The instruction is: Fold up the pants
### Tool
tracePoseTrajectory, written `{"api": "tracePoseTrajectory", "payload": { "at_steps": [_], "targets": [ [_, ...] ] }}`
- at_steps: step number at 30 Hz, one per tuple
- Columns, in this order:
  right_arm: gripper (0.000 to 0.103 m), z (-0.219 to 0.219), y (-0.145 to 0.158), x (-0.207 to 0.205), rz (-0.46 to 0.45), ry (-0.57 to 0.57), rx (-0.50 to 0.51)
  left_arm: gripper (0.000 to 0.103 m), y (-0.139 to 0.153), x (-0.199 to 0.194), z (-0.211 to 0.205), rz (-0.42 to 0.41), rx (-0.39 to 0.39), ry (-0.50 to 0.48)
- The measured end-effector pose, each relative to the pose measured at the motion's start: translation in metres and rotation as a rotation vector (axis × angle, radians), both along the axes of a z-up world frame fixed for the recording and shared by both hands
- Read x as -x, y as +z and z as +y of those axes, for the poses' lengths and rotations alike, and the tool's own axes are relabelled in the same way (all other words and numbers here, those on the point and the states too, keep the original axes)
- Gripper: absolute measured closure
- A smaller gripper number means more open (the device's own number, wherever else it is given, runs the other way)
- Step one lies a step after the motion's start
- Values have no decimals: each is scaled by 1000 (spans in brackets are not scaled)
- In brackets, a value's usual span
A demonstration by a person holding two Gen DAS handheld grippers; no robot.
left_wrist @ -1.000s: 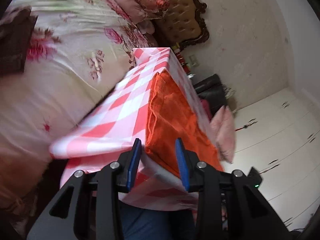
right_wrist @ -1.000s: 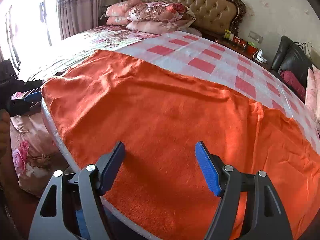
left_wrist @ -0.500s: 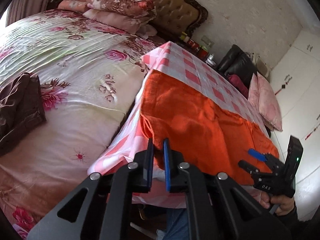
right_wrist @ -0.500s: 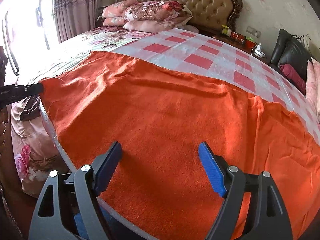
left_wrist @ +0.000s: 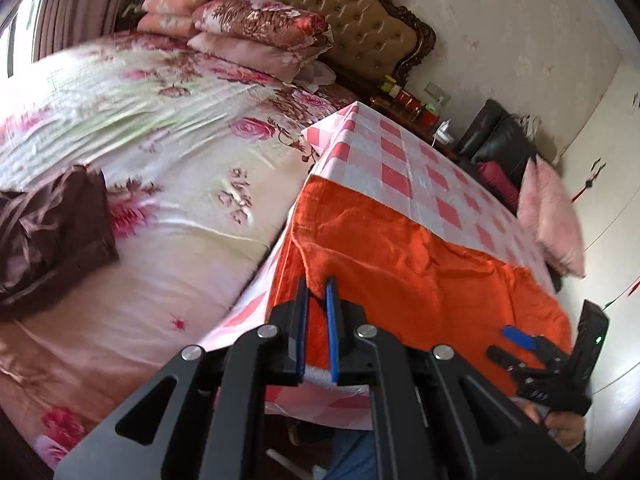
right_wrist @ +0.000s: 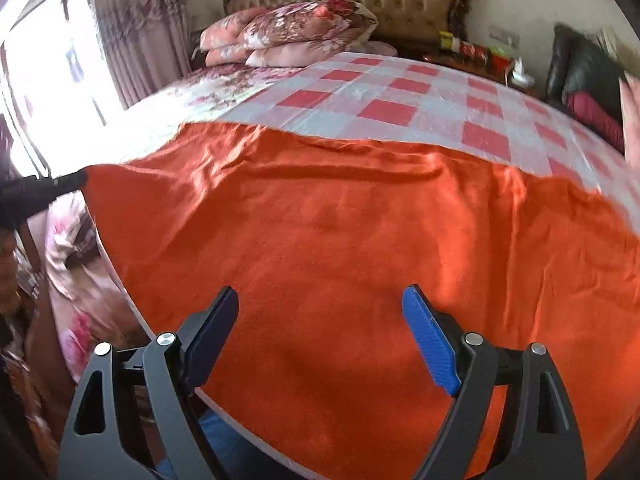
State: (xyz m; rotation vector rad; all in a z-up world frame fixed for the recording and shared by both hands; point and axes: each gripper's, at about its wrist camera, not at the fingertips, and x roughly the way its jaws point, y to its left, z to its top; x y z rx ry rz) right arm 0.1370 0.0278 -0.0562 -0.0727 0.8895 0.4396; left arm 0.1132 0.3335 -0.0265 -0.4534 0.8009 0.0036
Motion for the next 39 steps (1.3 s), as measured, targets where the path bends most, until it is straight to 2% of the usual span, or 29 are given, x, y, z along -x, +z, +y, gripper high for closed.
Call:
{"api": "tracePoseTrajectory", "payload": {
  "at_steps": [1, 4, 7, 9, 11, 13, 15, 22, 25, 27, 28, 29, 30, 33, 38, 39],
  "targets": [
    [22, -4, 1, 0, 1, -9, -4, 94, 0, -1, 0, 9, -2, 1],
    [22, -15, 0, 2, 2, -19, -9, 80, -14, 0, 9, 72, 27, 42],
    [21, -21, -3, 7, -16, -11, 15, 79, -33, 8, 23, 99, 106, 70],
    [21, -22, -4, 9, -28, -8, 40, 73, -42, 11, 27, 109, 101, 83],
    [21, -20, -6, 11, -43, -9, 82, 68, -46, 13, 25, 98, 129, 41],
    [22, -21, -8, 13, -63, -17, 131, 68, -47, 13, 24, 85, 151, 17],
    [22, -26, -8, 14, -60, -28, 132, 70, -49, 9, 18, 95, 115, -8],
    [22, -55, -8, 10, -54, -84, 134, 68, -45, 17, -16, 29, -186, -162],
    [22, -59, -8, 10, -60, -74, 133, 68, -47, 23, -16, 5, -259, -195],
    [22, -60, -8, 10, -58, -72, 133, 68, -48, 22, -11, 2, -269, -200],
    [22, -61, -8, 9, -58, -72, 133, 72, -49, 22, -7, -4, -260, -204],
    [22, -61, -8, 10, -59, -72, 133, 78, -49, 21, -3, -9, -232, -209],
    [21, -60, -8, 10, -59, -73, 133, 78, -51, 20, 1, -12, -191, -213],
    [21, -61, -8, 10, -59, -71, 135, 79, -56, 15, 8, -2, -137, -203],
    [20, -61, -7, 10, -61, -71, 134, 80, -53, 11, 2, 2, -164, -185],
    [20, -62, -7, 10, -62, -70, 134, 81, -52, 10, 2, -1, -150, -181]
  ]
}}
